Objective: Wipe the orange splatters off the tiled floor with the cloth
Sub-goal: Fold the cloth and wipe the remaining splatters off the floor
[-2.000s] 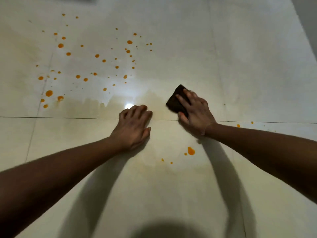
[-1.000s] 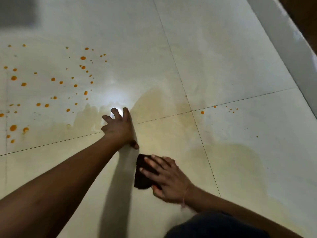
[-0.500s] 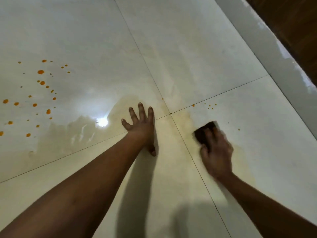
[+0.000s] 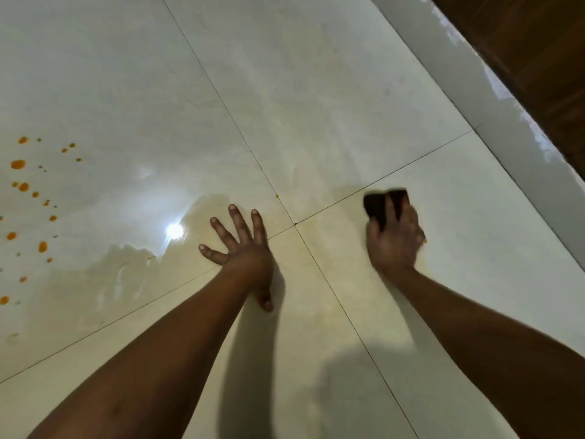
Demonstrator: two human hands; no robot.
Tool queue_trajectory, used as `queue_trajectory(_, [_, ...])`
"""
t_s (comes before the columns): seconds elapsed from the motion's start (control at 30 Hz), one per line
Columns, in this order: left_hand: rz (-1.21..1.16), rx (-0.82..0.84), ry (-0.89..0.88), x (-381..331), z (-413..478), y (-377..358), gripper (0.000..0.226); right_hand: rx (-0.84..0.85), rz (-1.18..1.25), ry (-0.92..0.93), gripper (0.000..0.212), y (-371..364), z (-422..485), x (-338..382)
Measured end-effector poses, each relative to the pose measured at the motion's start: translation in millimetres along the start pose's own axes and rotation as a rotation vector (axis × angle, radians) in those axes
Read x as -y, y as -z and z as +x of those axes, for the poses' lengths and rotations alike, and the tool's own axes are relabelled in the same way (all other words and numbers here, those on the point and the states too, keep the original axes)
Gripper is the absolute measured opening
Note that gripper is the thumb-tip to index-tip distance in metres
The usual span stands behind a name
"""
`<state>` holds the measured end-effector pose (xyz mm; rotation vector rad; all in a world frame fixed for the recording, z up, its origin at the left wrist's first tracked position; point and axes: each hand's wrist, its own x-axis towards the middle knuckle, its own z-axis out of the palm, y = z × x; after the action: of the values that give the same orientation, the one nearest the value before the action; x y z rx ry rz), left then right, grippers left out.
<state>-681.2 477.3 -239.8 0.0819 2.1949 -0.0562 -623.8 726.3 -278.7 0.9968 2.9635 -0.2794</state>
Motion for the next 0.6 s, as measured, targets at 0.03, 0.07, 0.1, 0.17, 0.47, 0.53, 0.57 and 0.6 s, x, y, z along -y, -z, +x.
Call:
queue_trajectory(0.03, [-0.007,-0.008,-0.006,-1,1,0,0.178,0.003,-0.002,-0.038,0.07,-2,15,31])
queue_trajectory(0.07, [-0.017,-0.025,-0.022,0,2,-2,0.177,0.01,-0.001,0.048,0.069,-7,16,62])
queue_trajectory(0.1, [-0.038,-0.037,-0.052,1,3,-2,0.176,0.014,-0.007,0.2,0.067,-13,3,84])
queue_trajectory(0.17, [-0.091,-0.07,-0.13,11,-1,-3,0.172,0.098,-0.039,0.534,0.065,-20,-56,90])
queue_trajectory(0.47, [-0.169,-0.252,-0.301,37,-4,-17,0.161,0.074,-0.037,0.451,0.066,-19,-8,136])
queue_trajectory(0.53, [-0.286,-0.352,-0.384,51,-10,-31,0.153,0.138,-0.042,0.668,0.065,-27,-38,149])
queue_trajectory(0.57, [-0.394,-0.407,-0.398,67,-20,-40,0.148,0.175,-0.04,0.809,0.064,-27,-58,134])
queue_trajectory(0.6, [-0.499,-0.446,-0.395,84,-31,-51,0.144,0.224,-0.033,0.916,0.064,-21,-77,108])
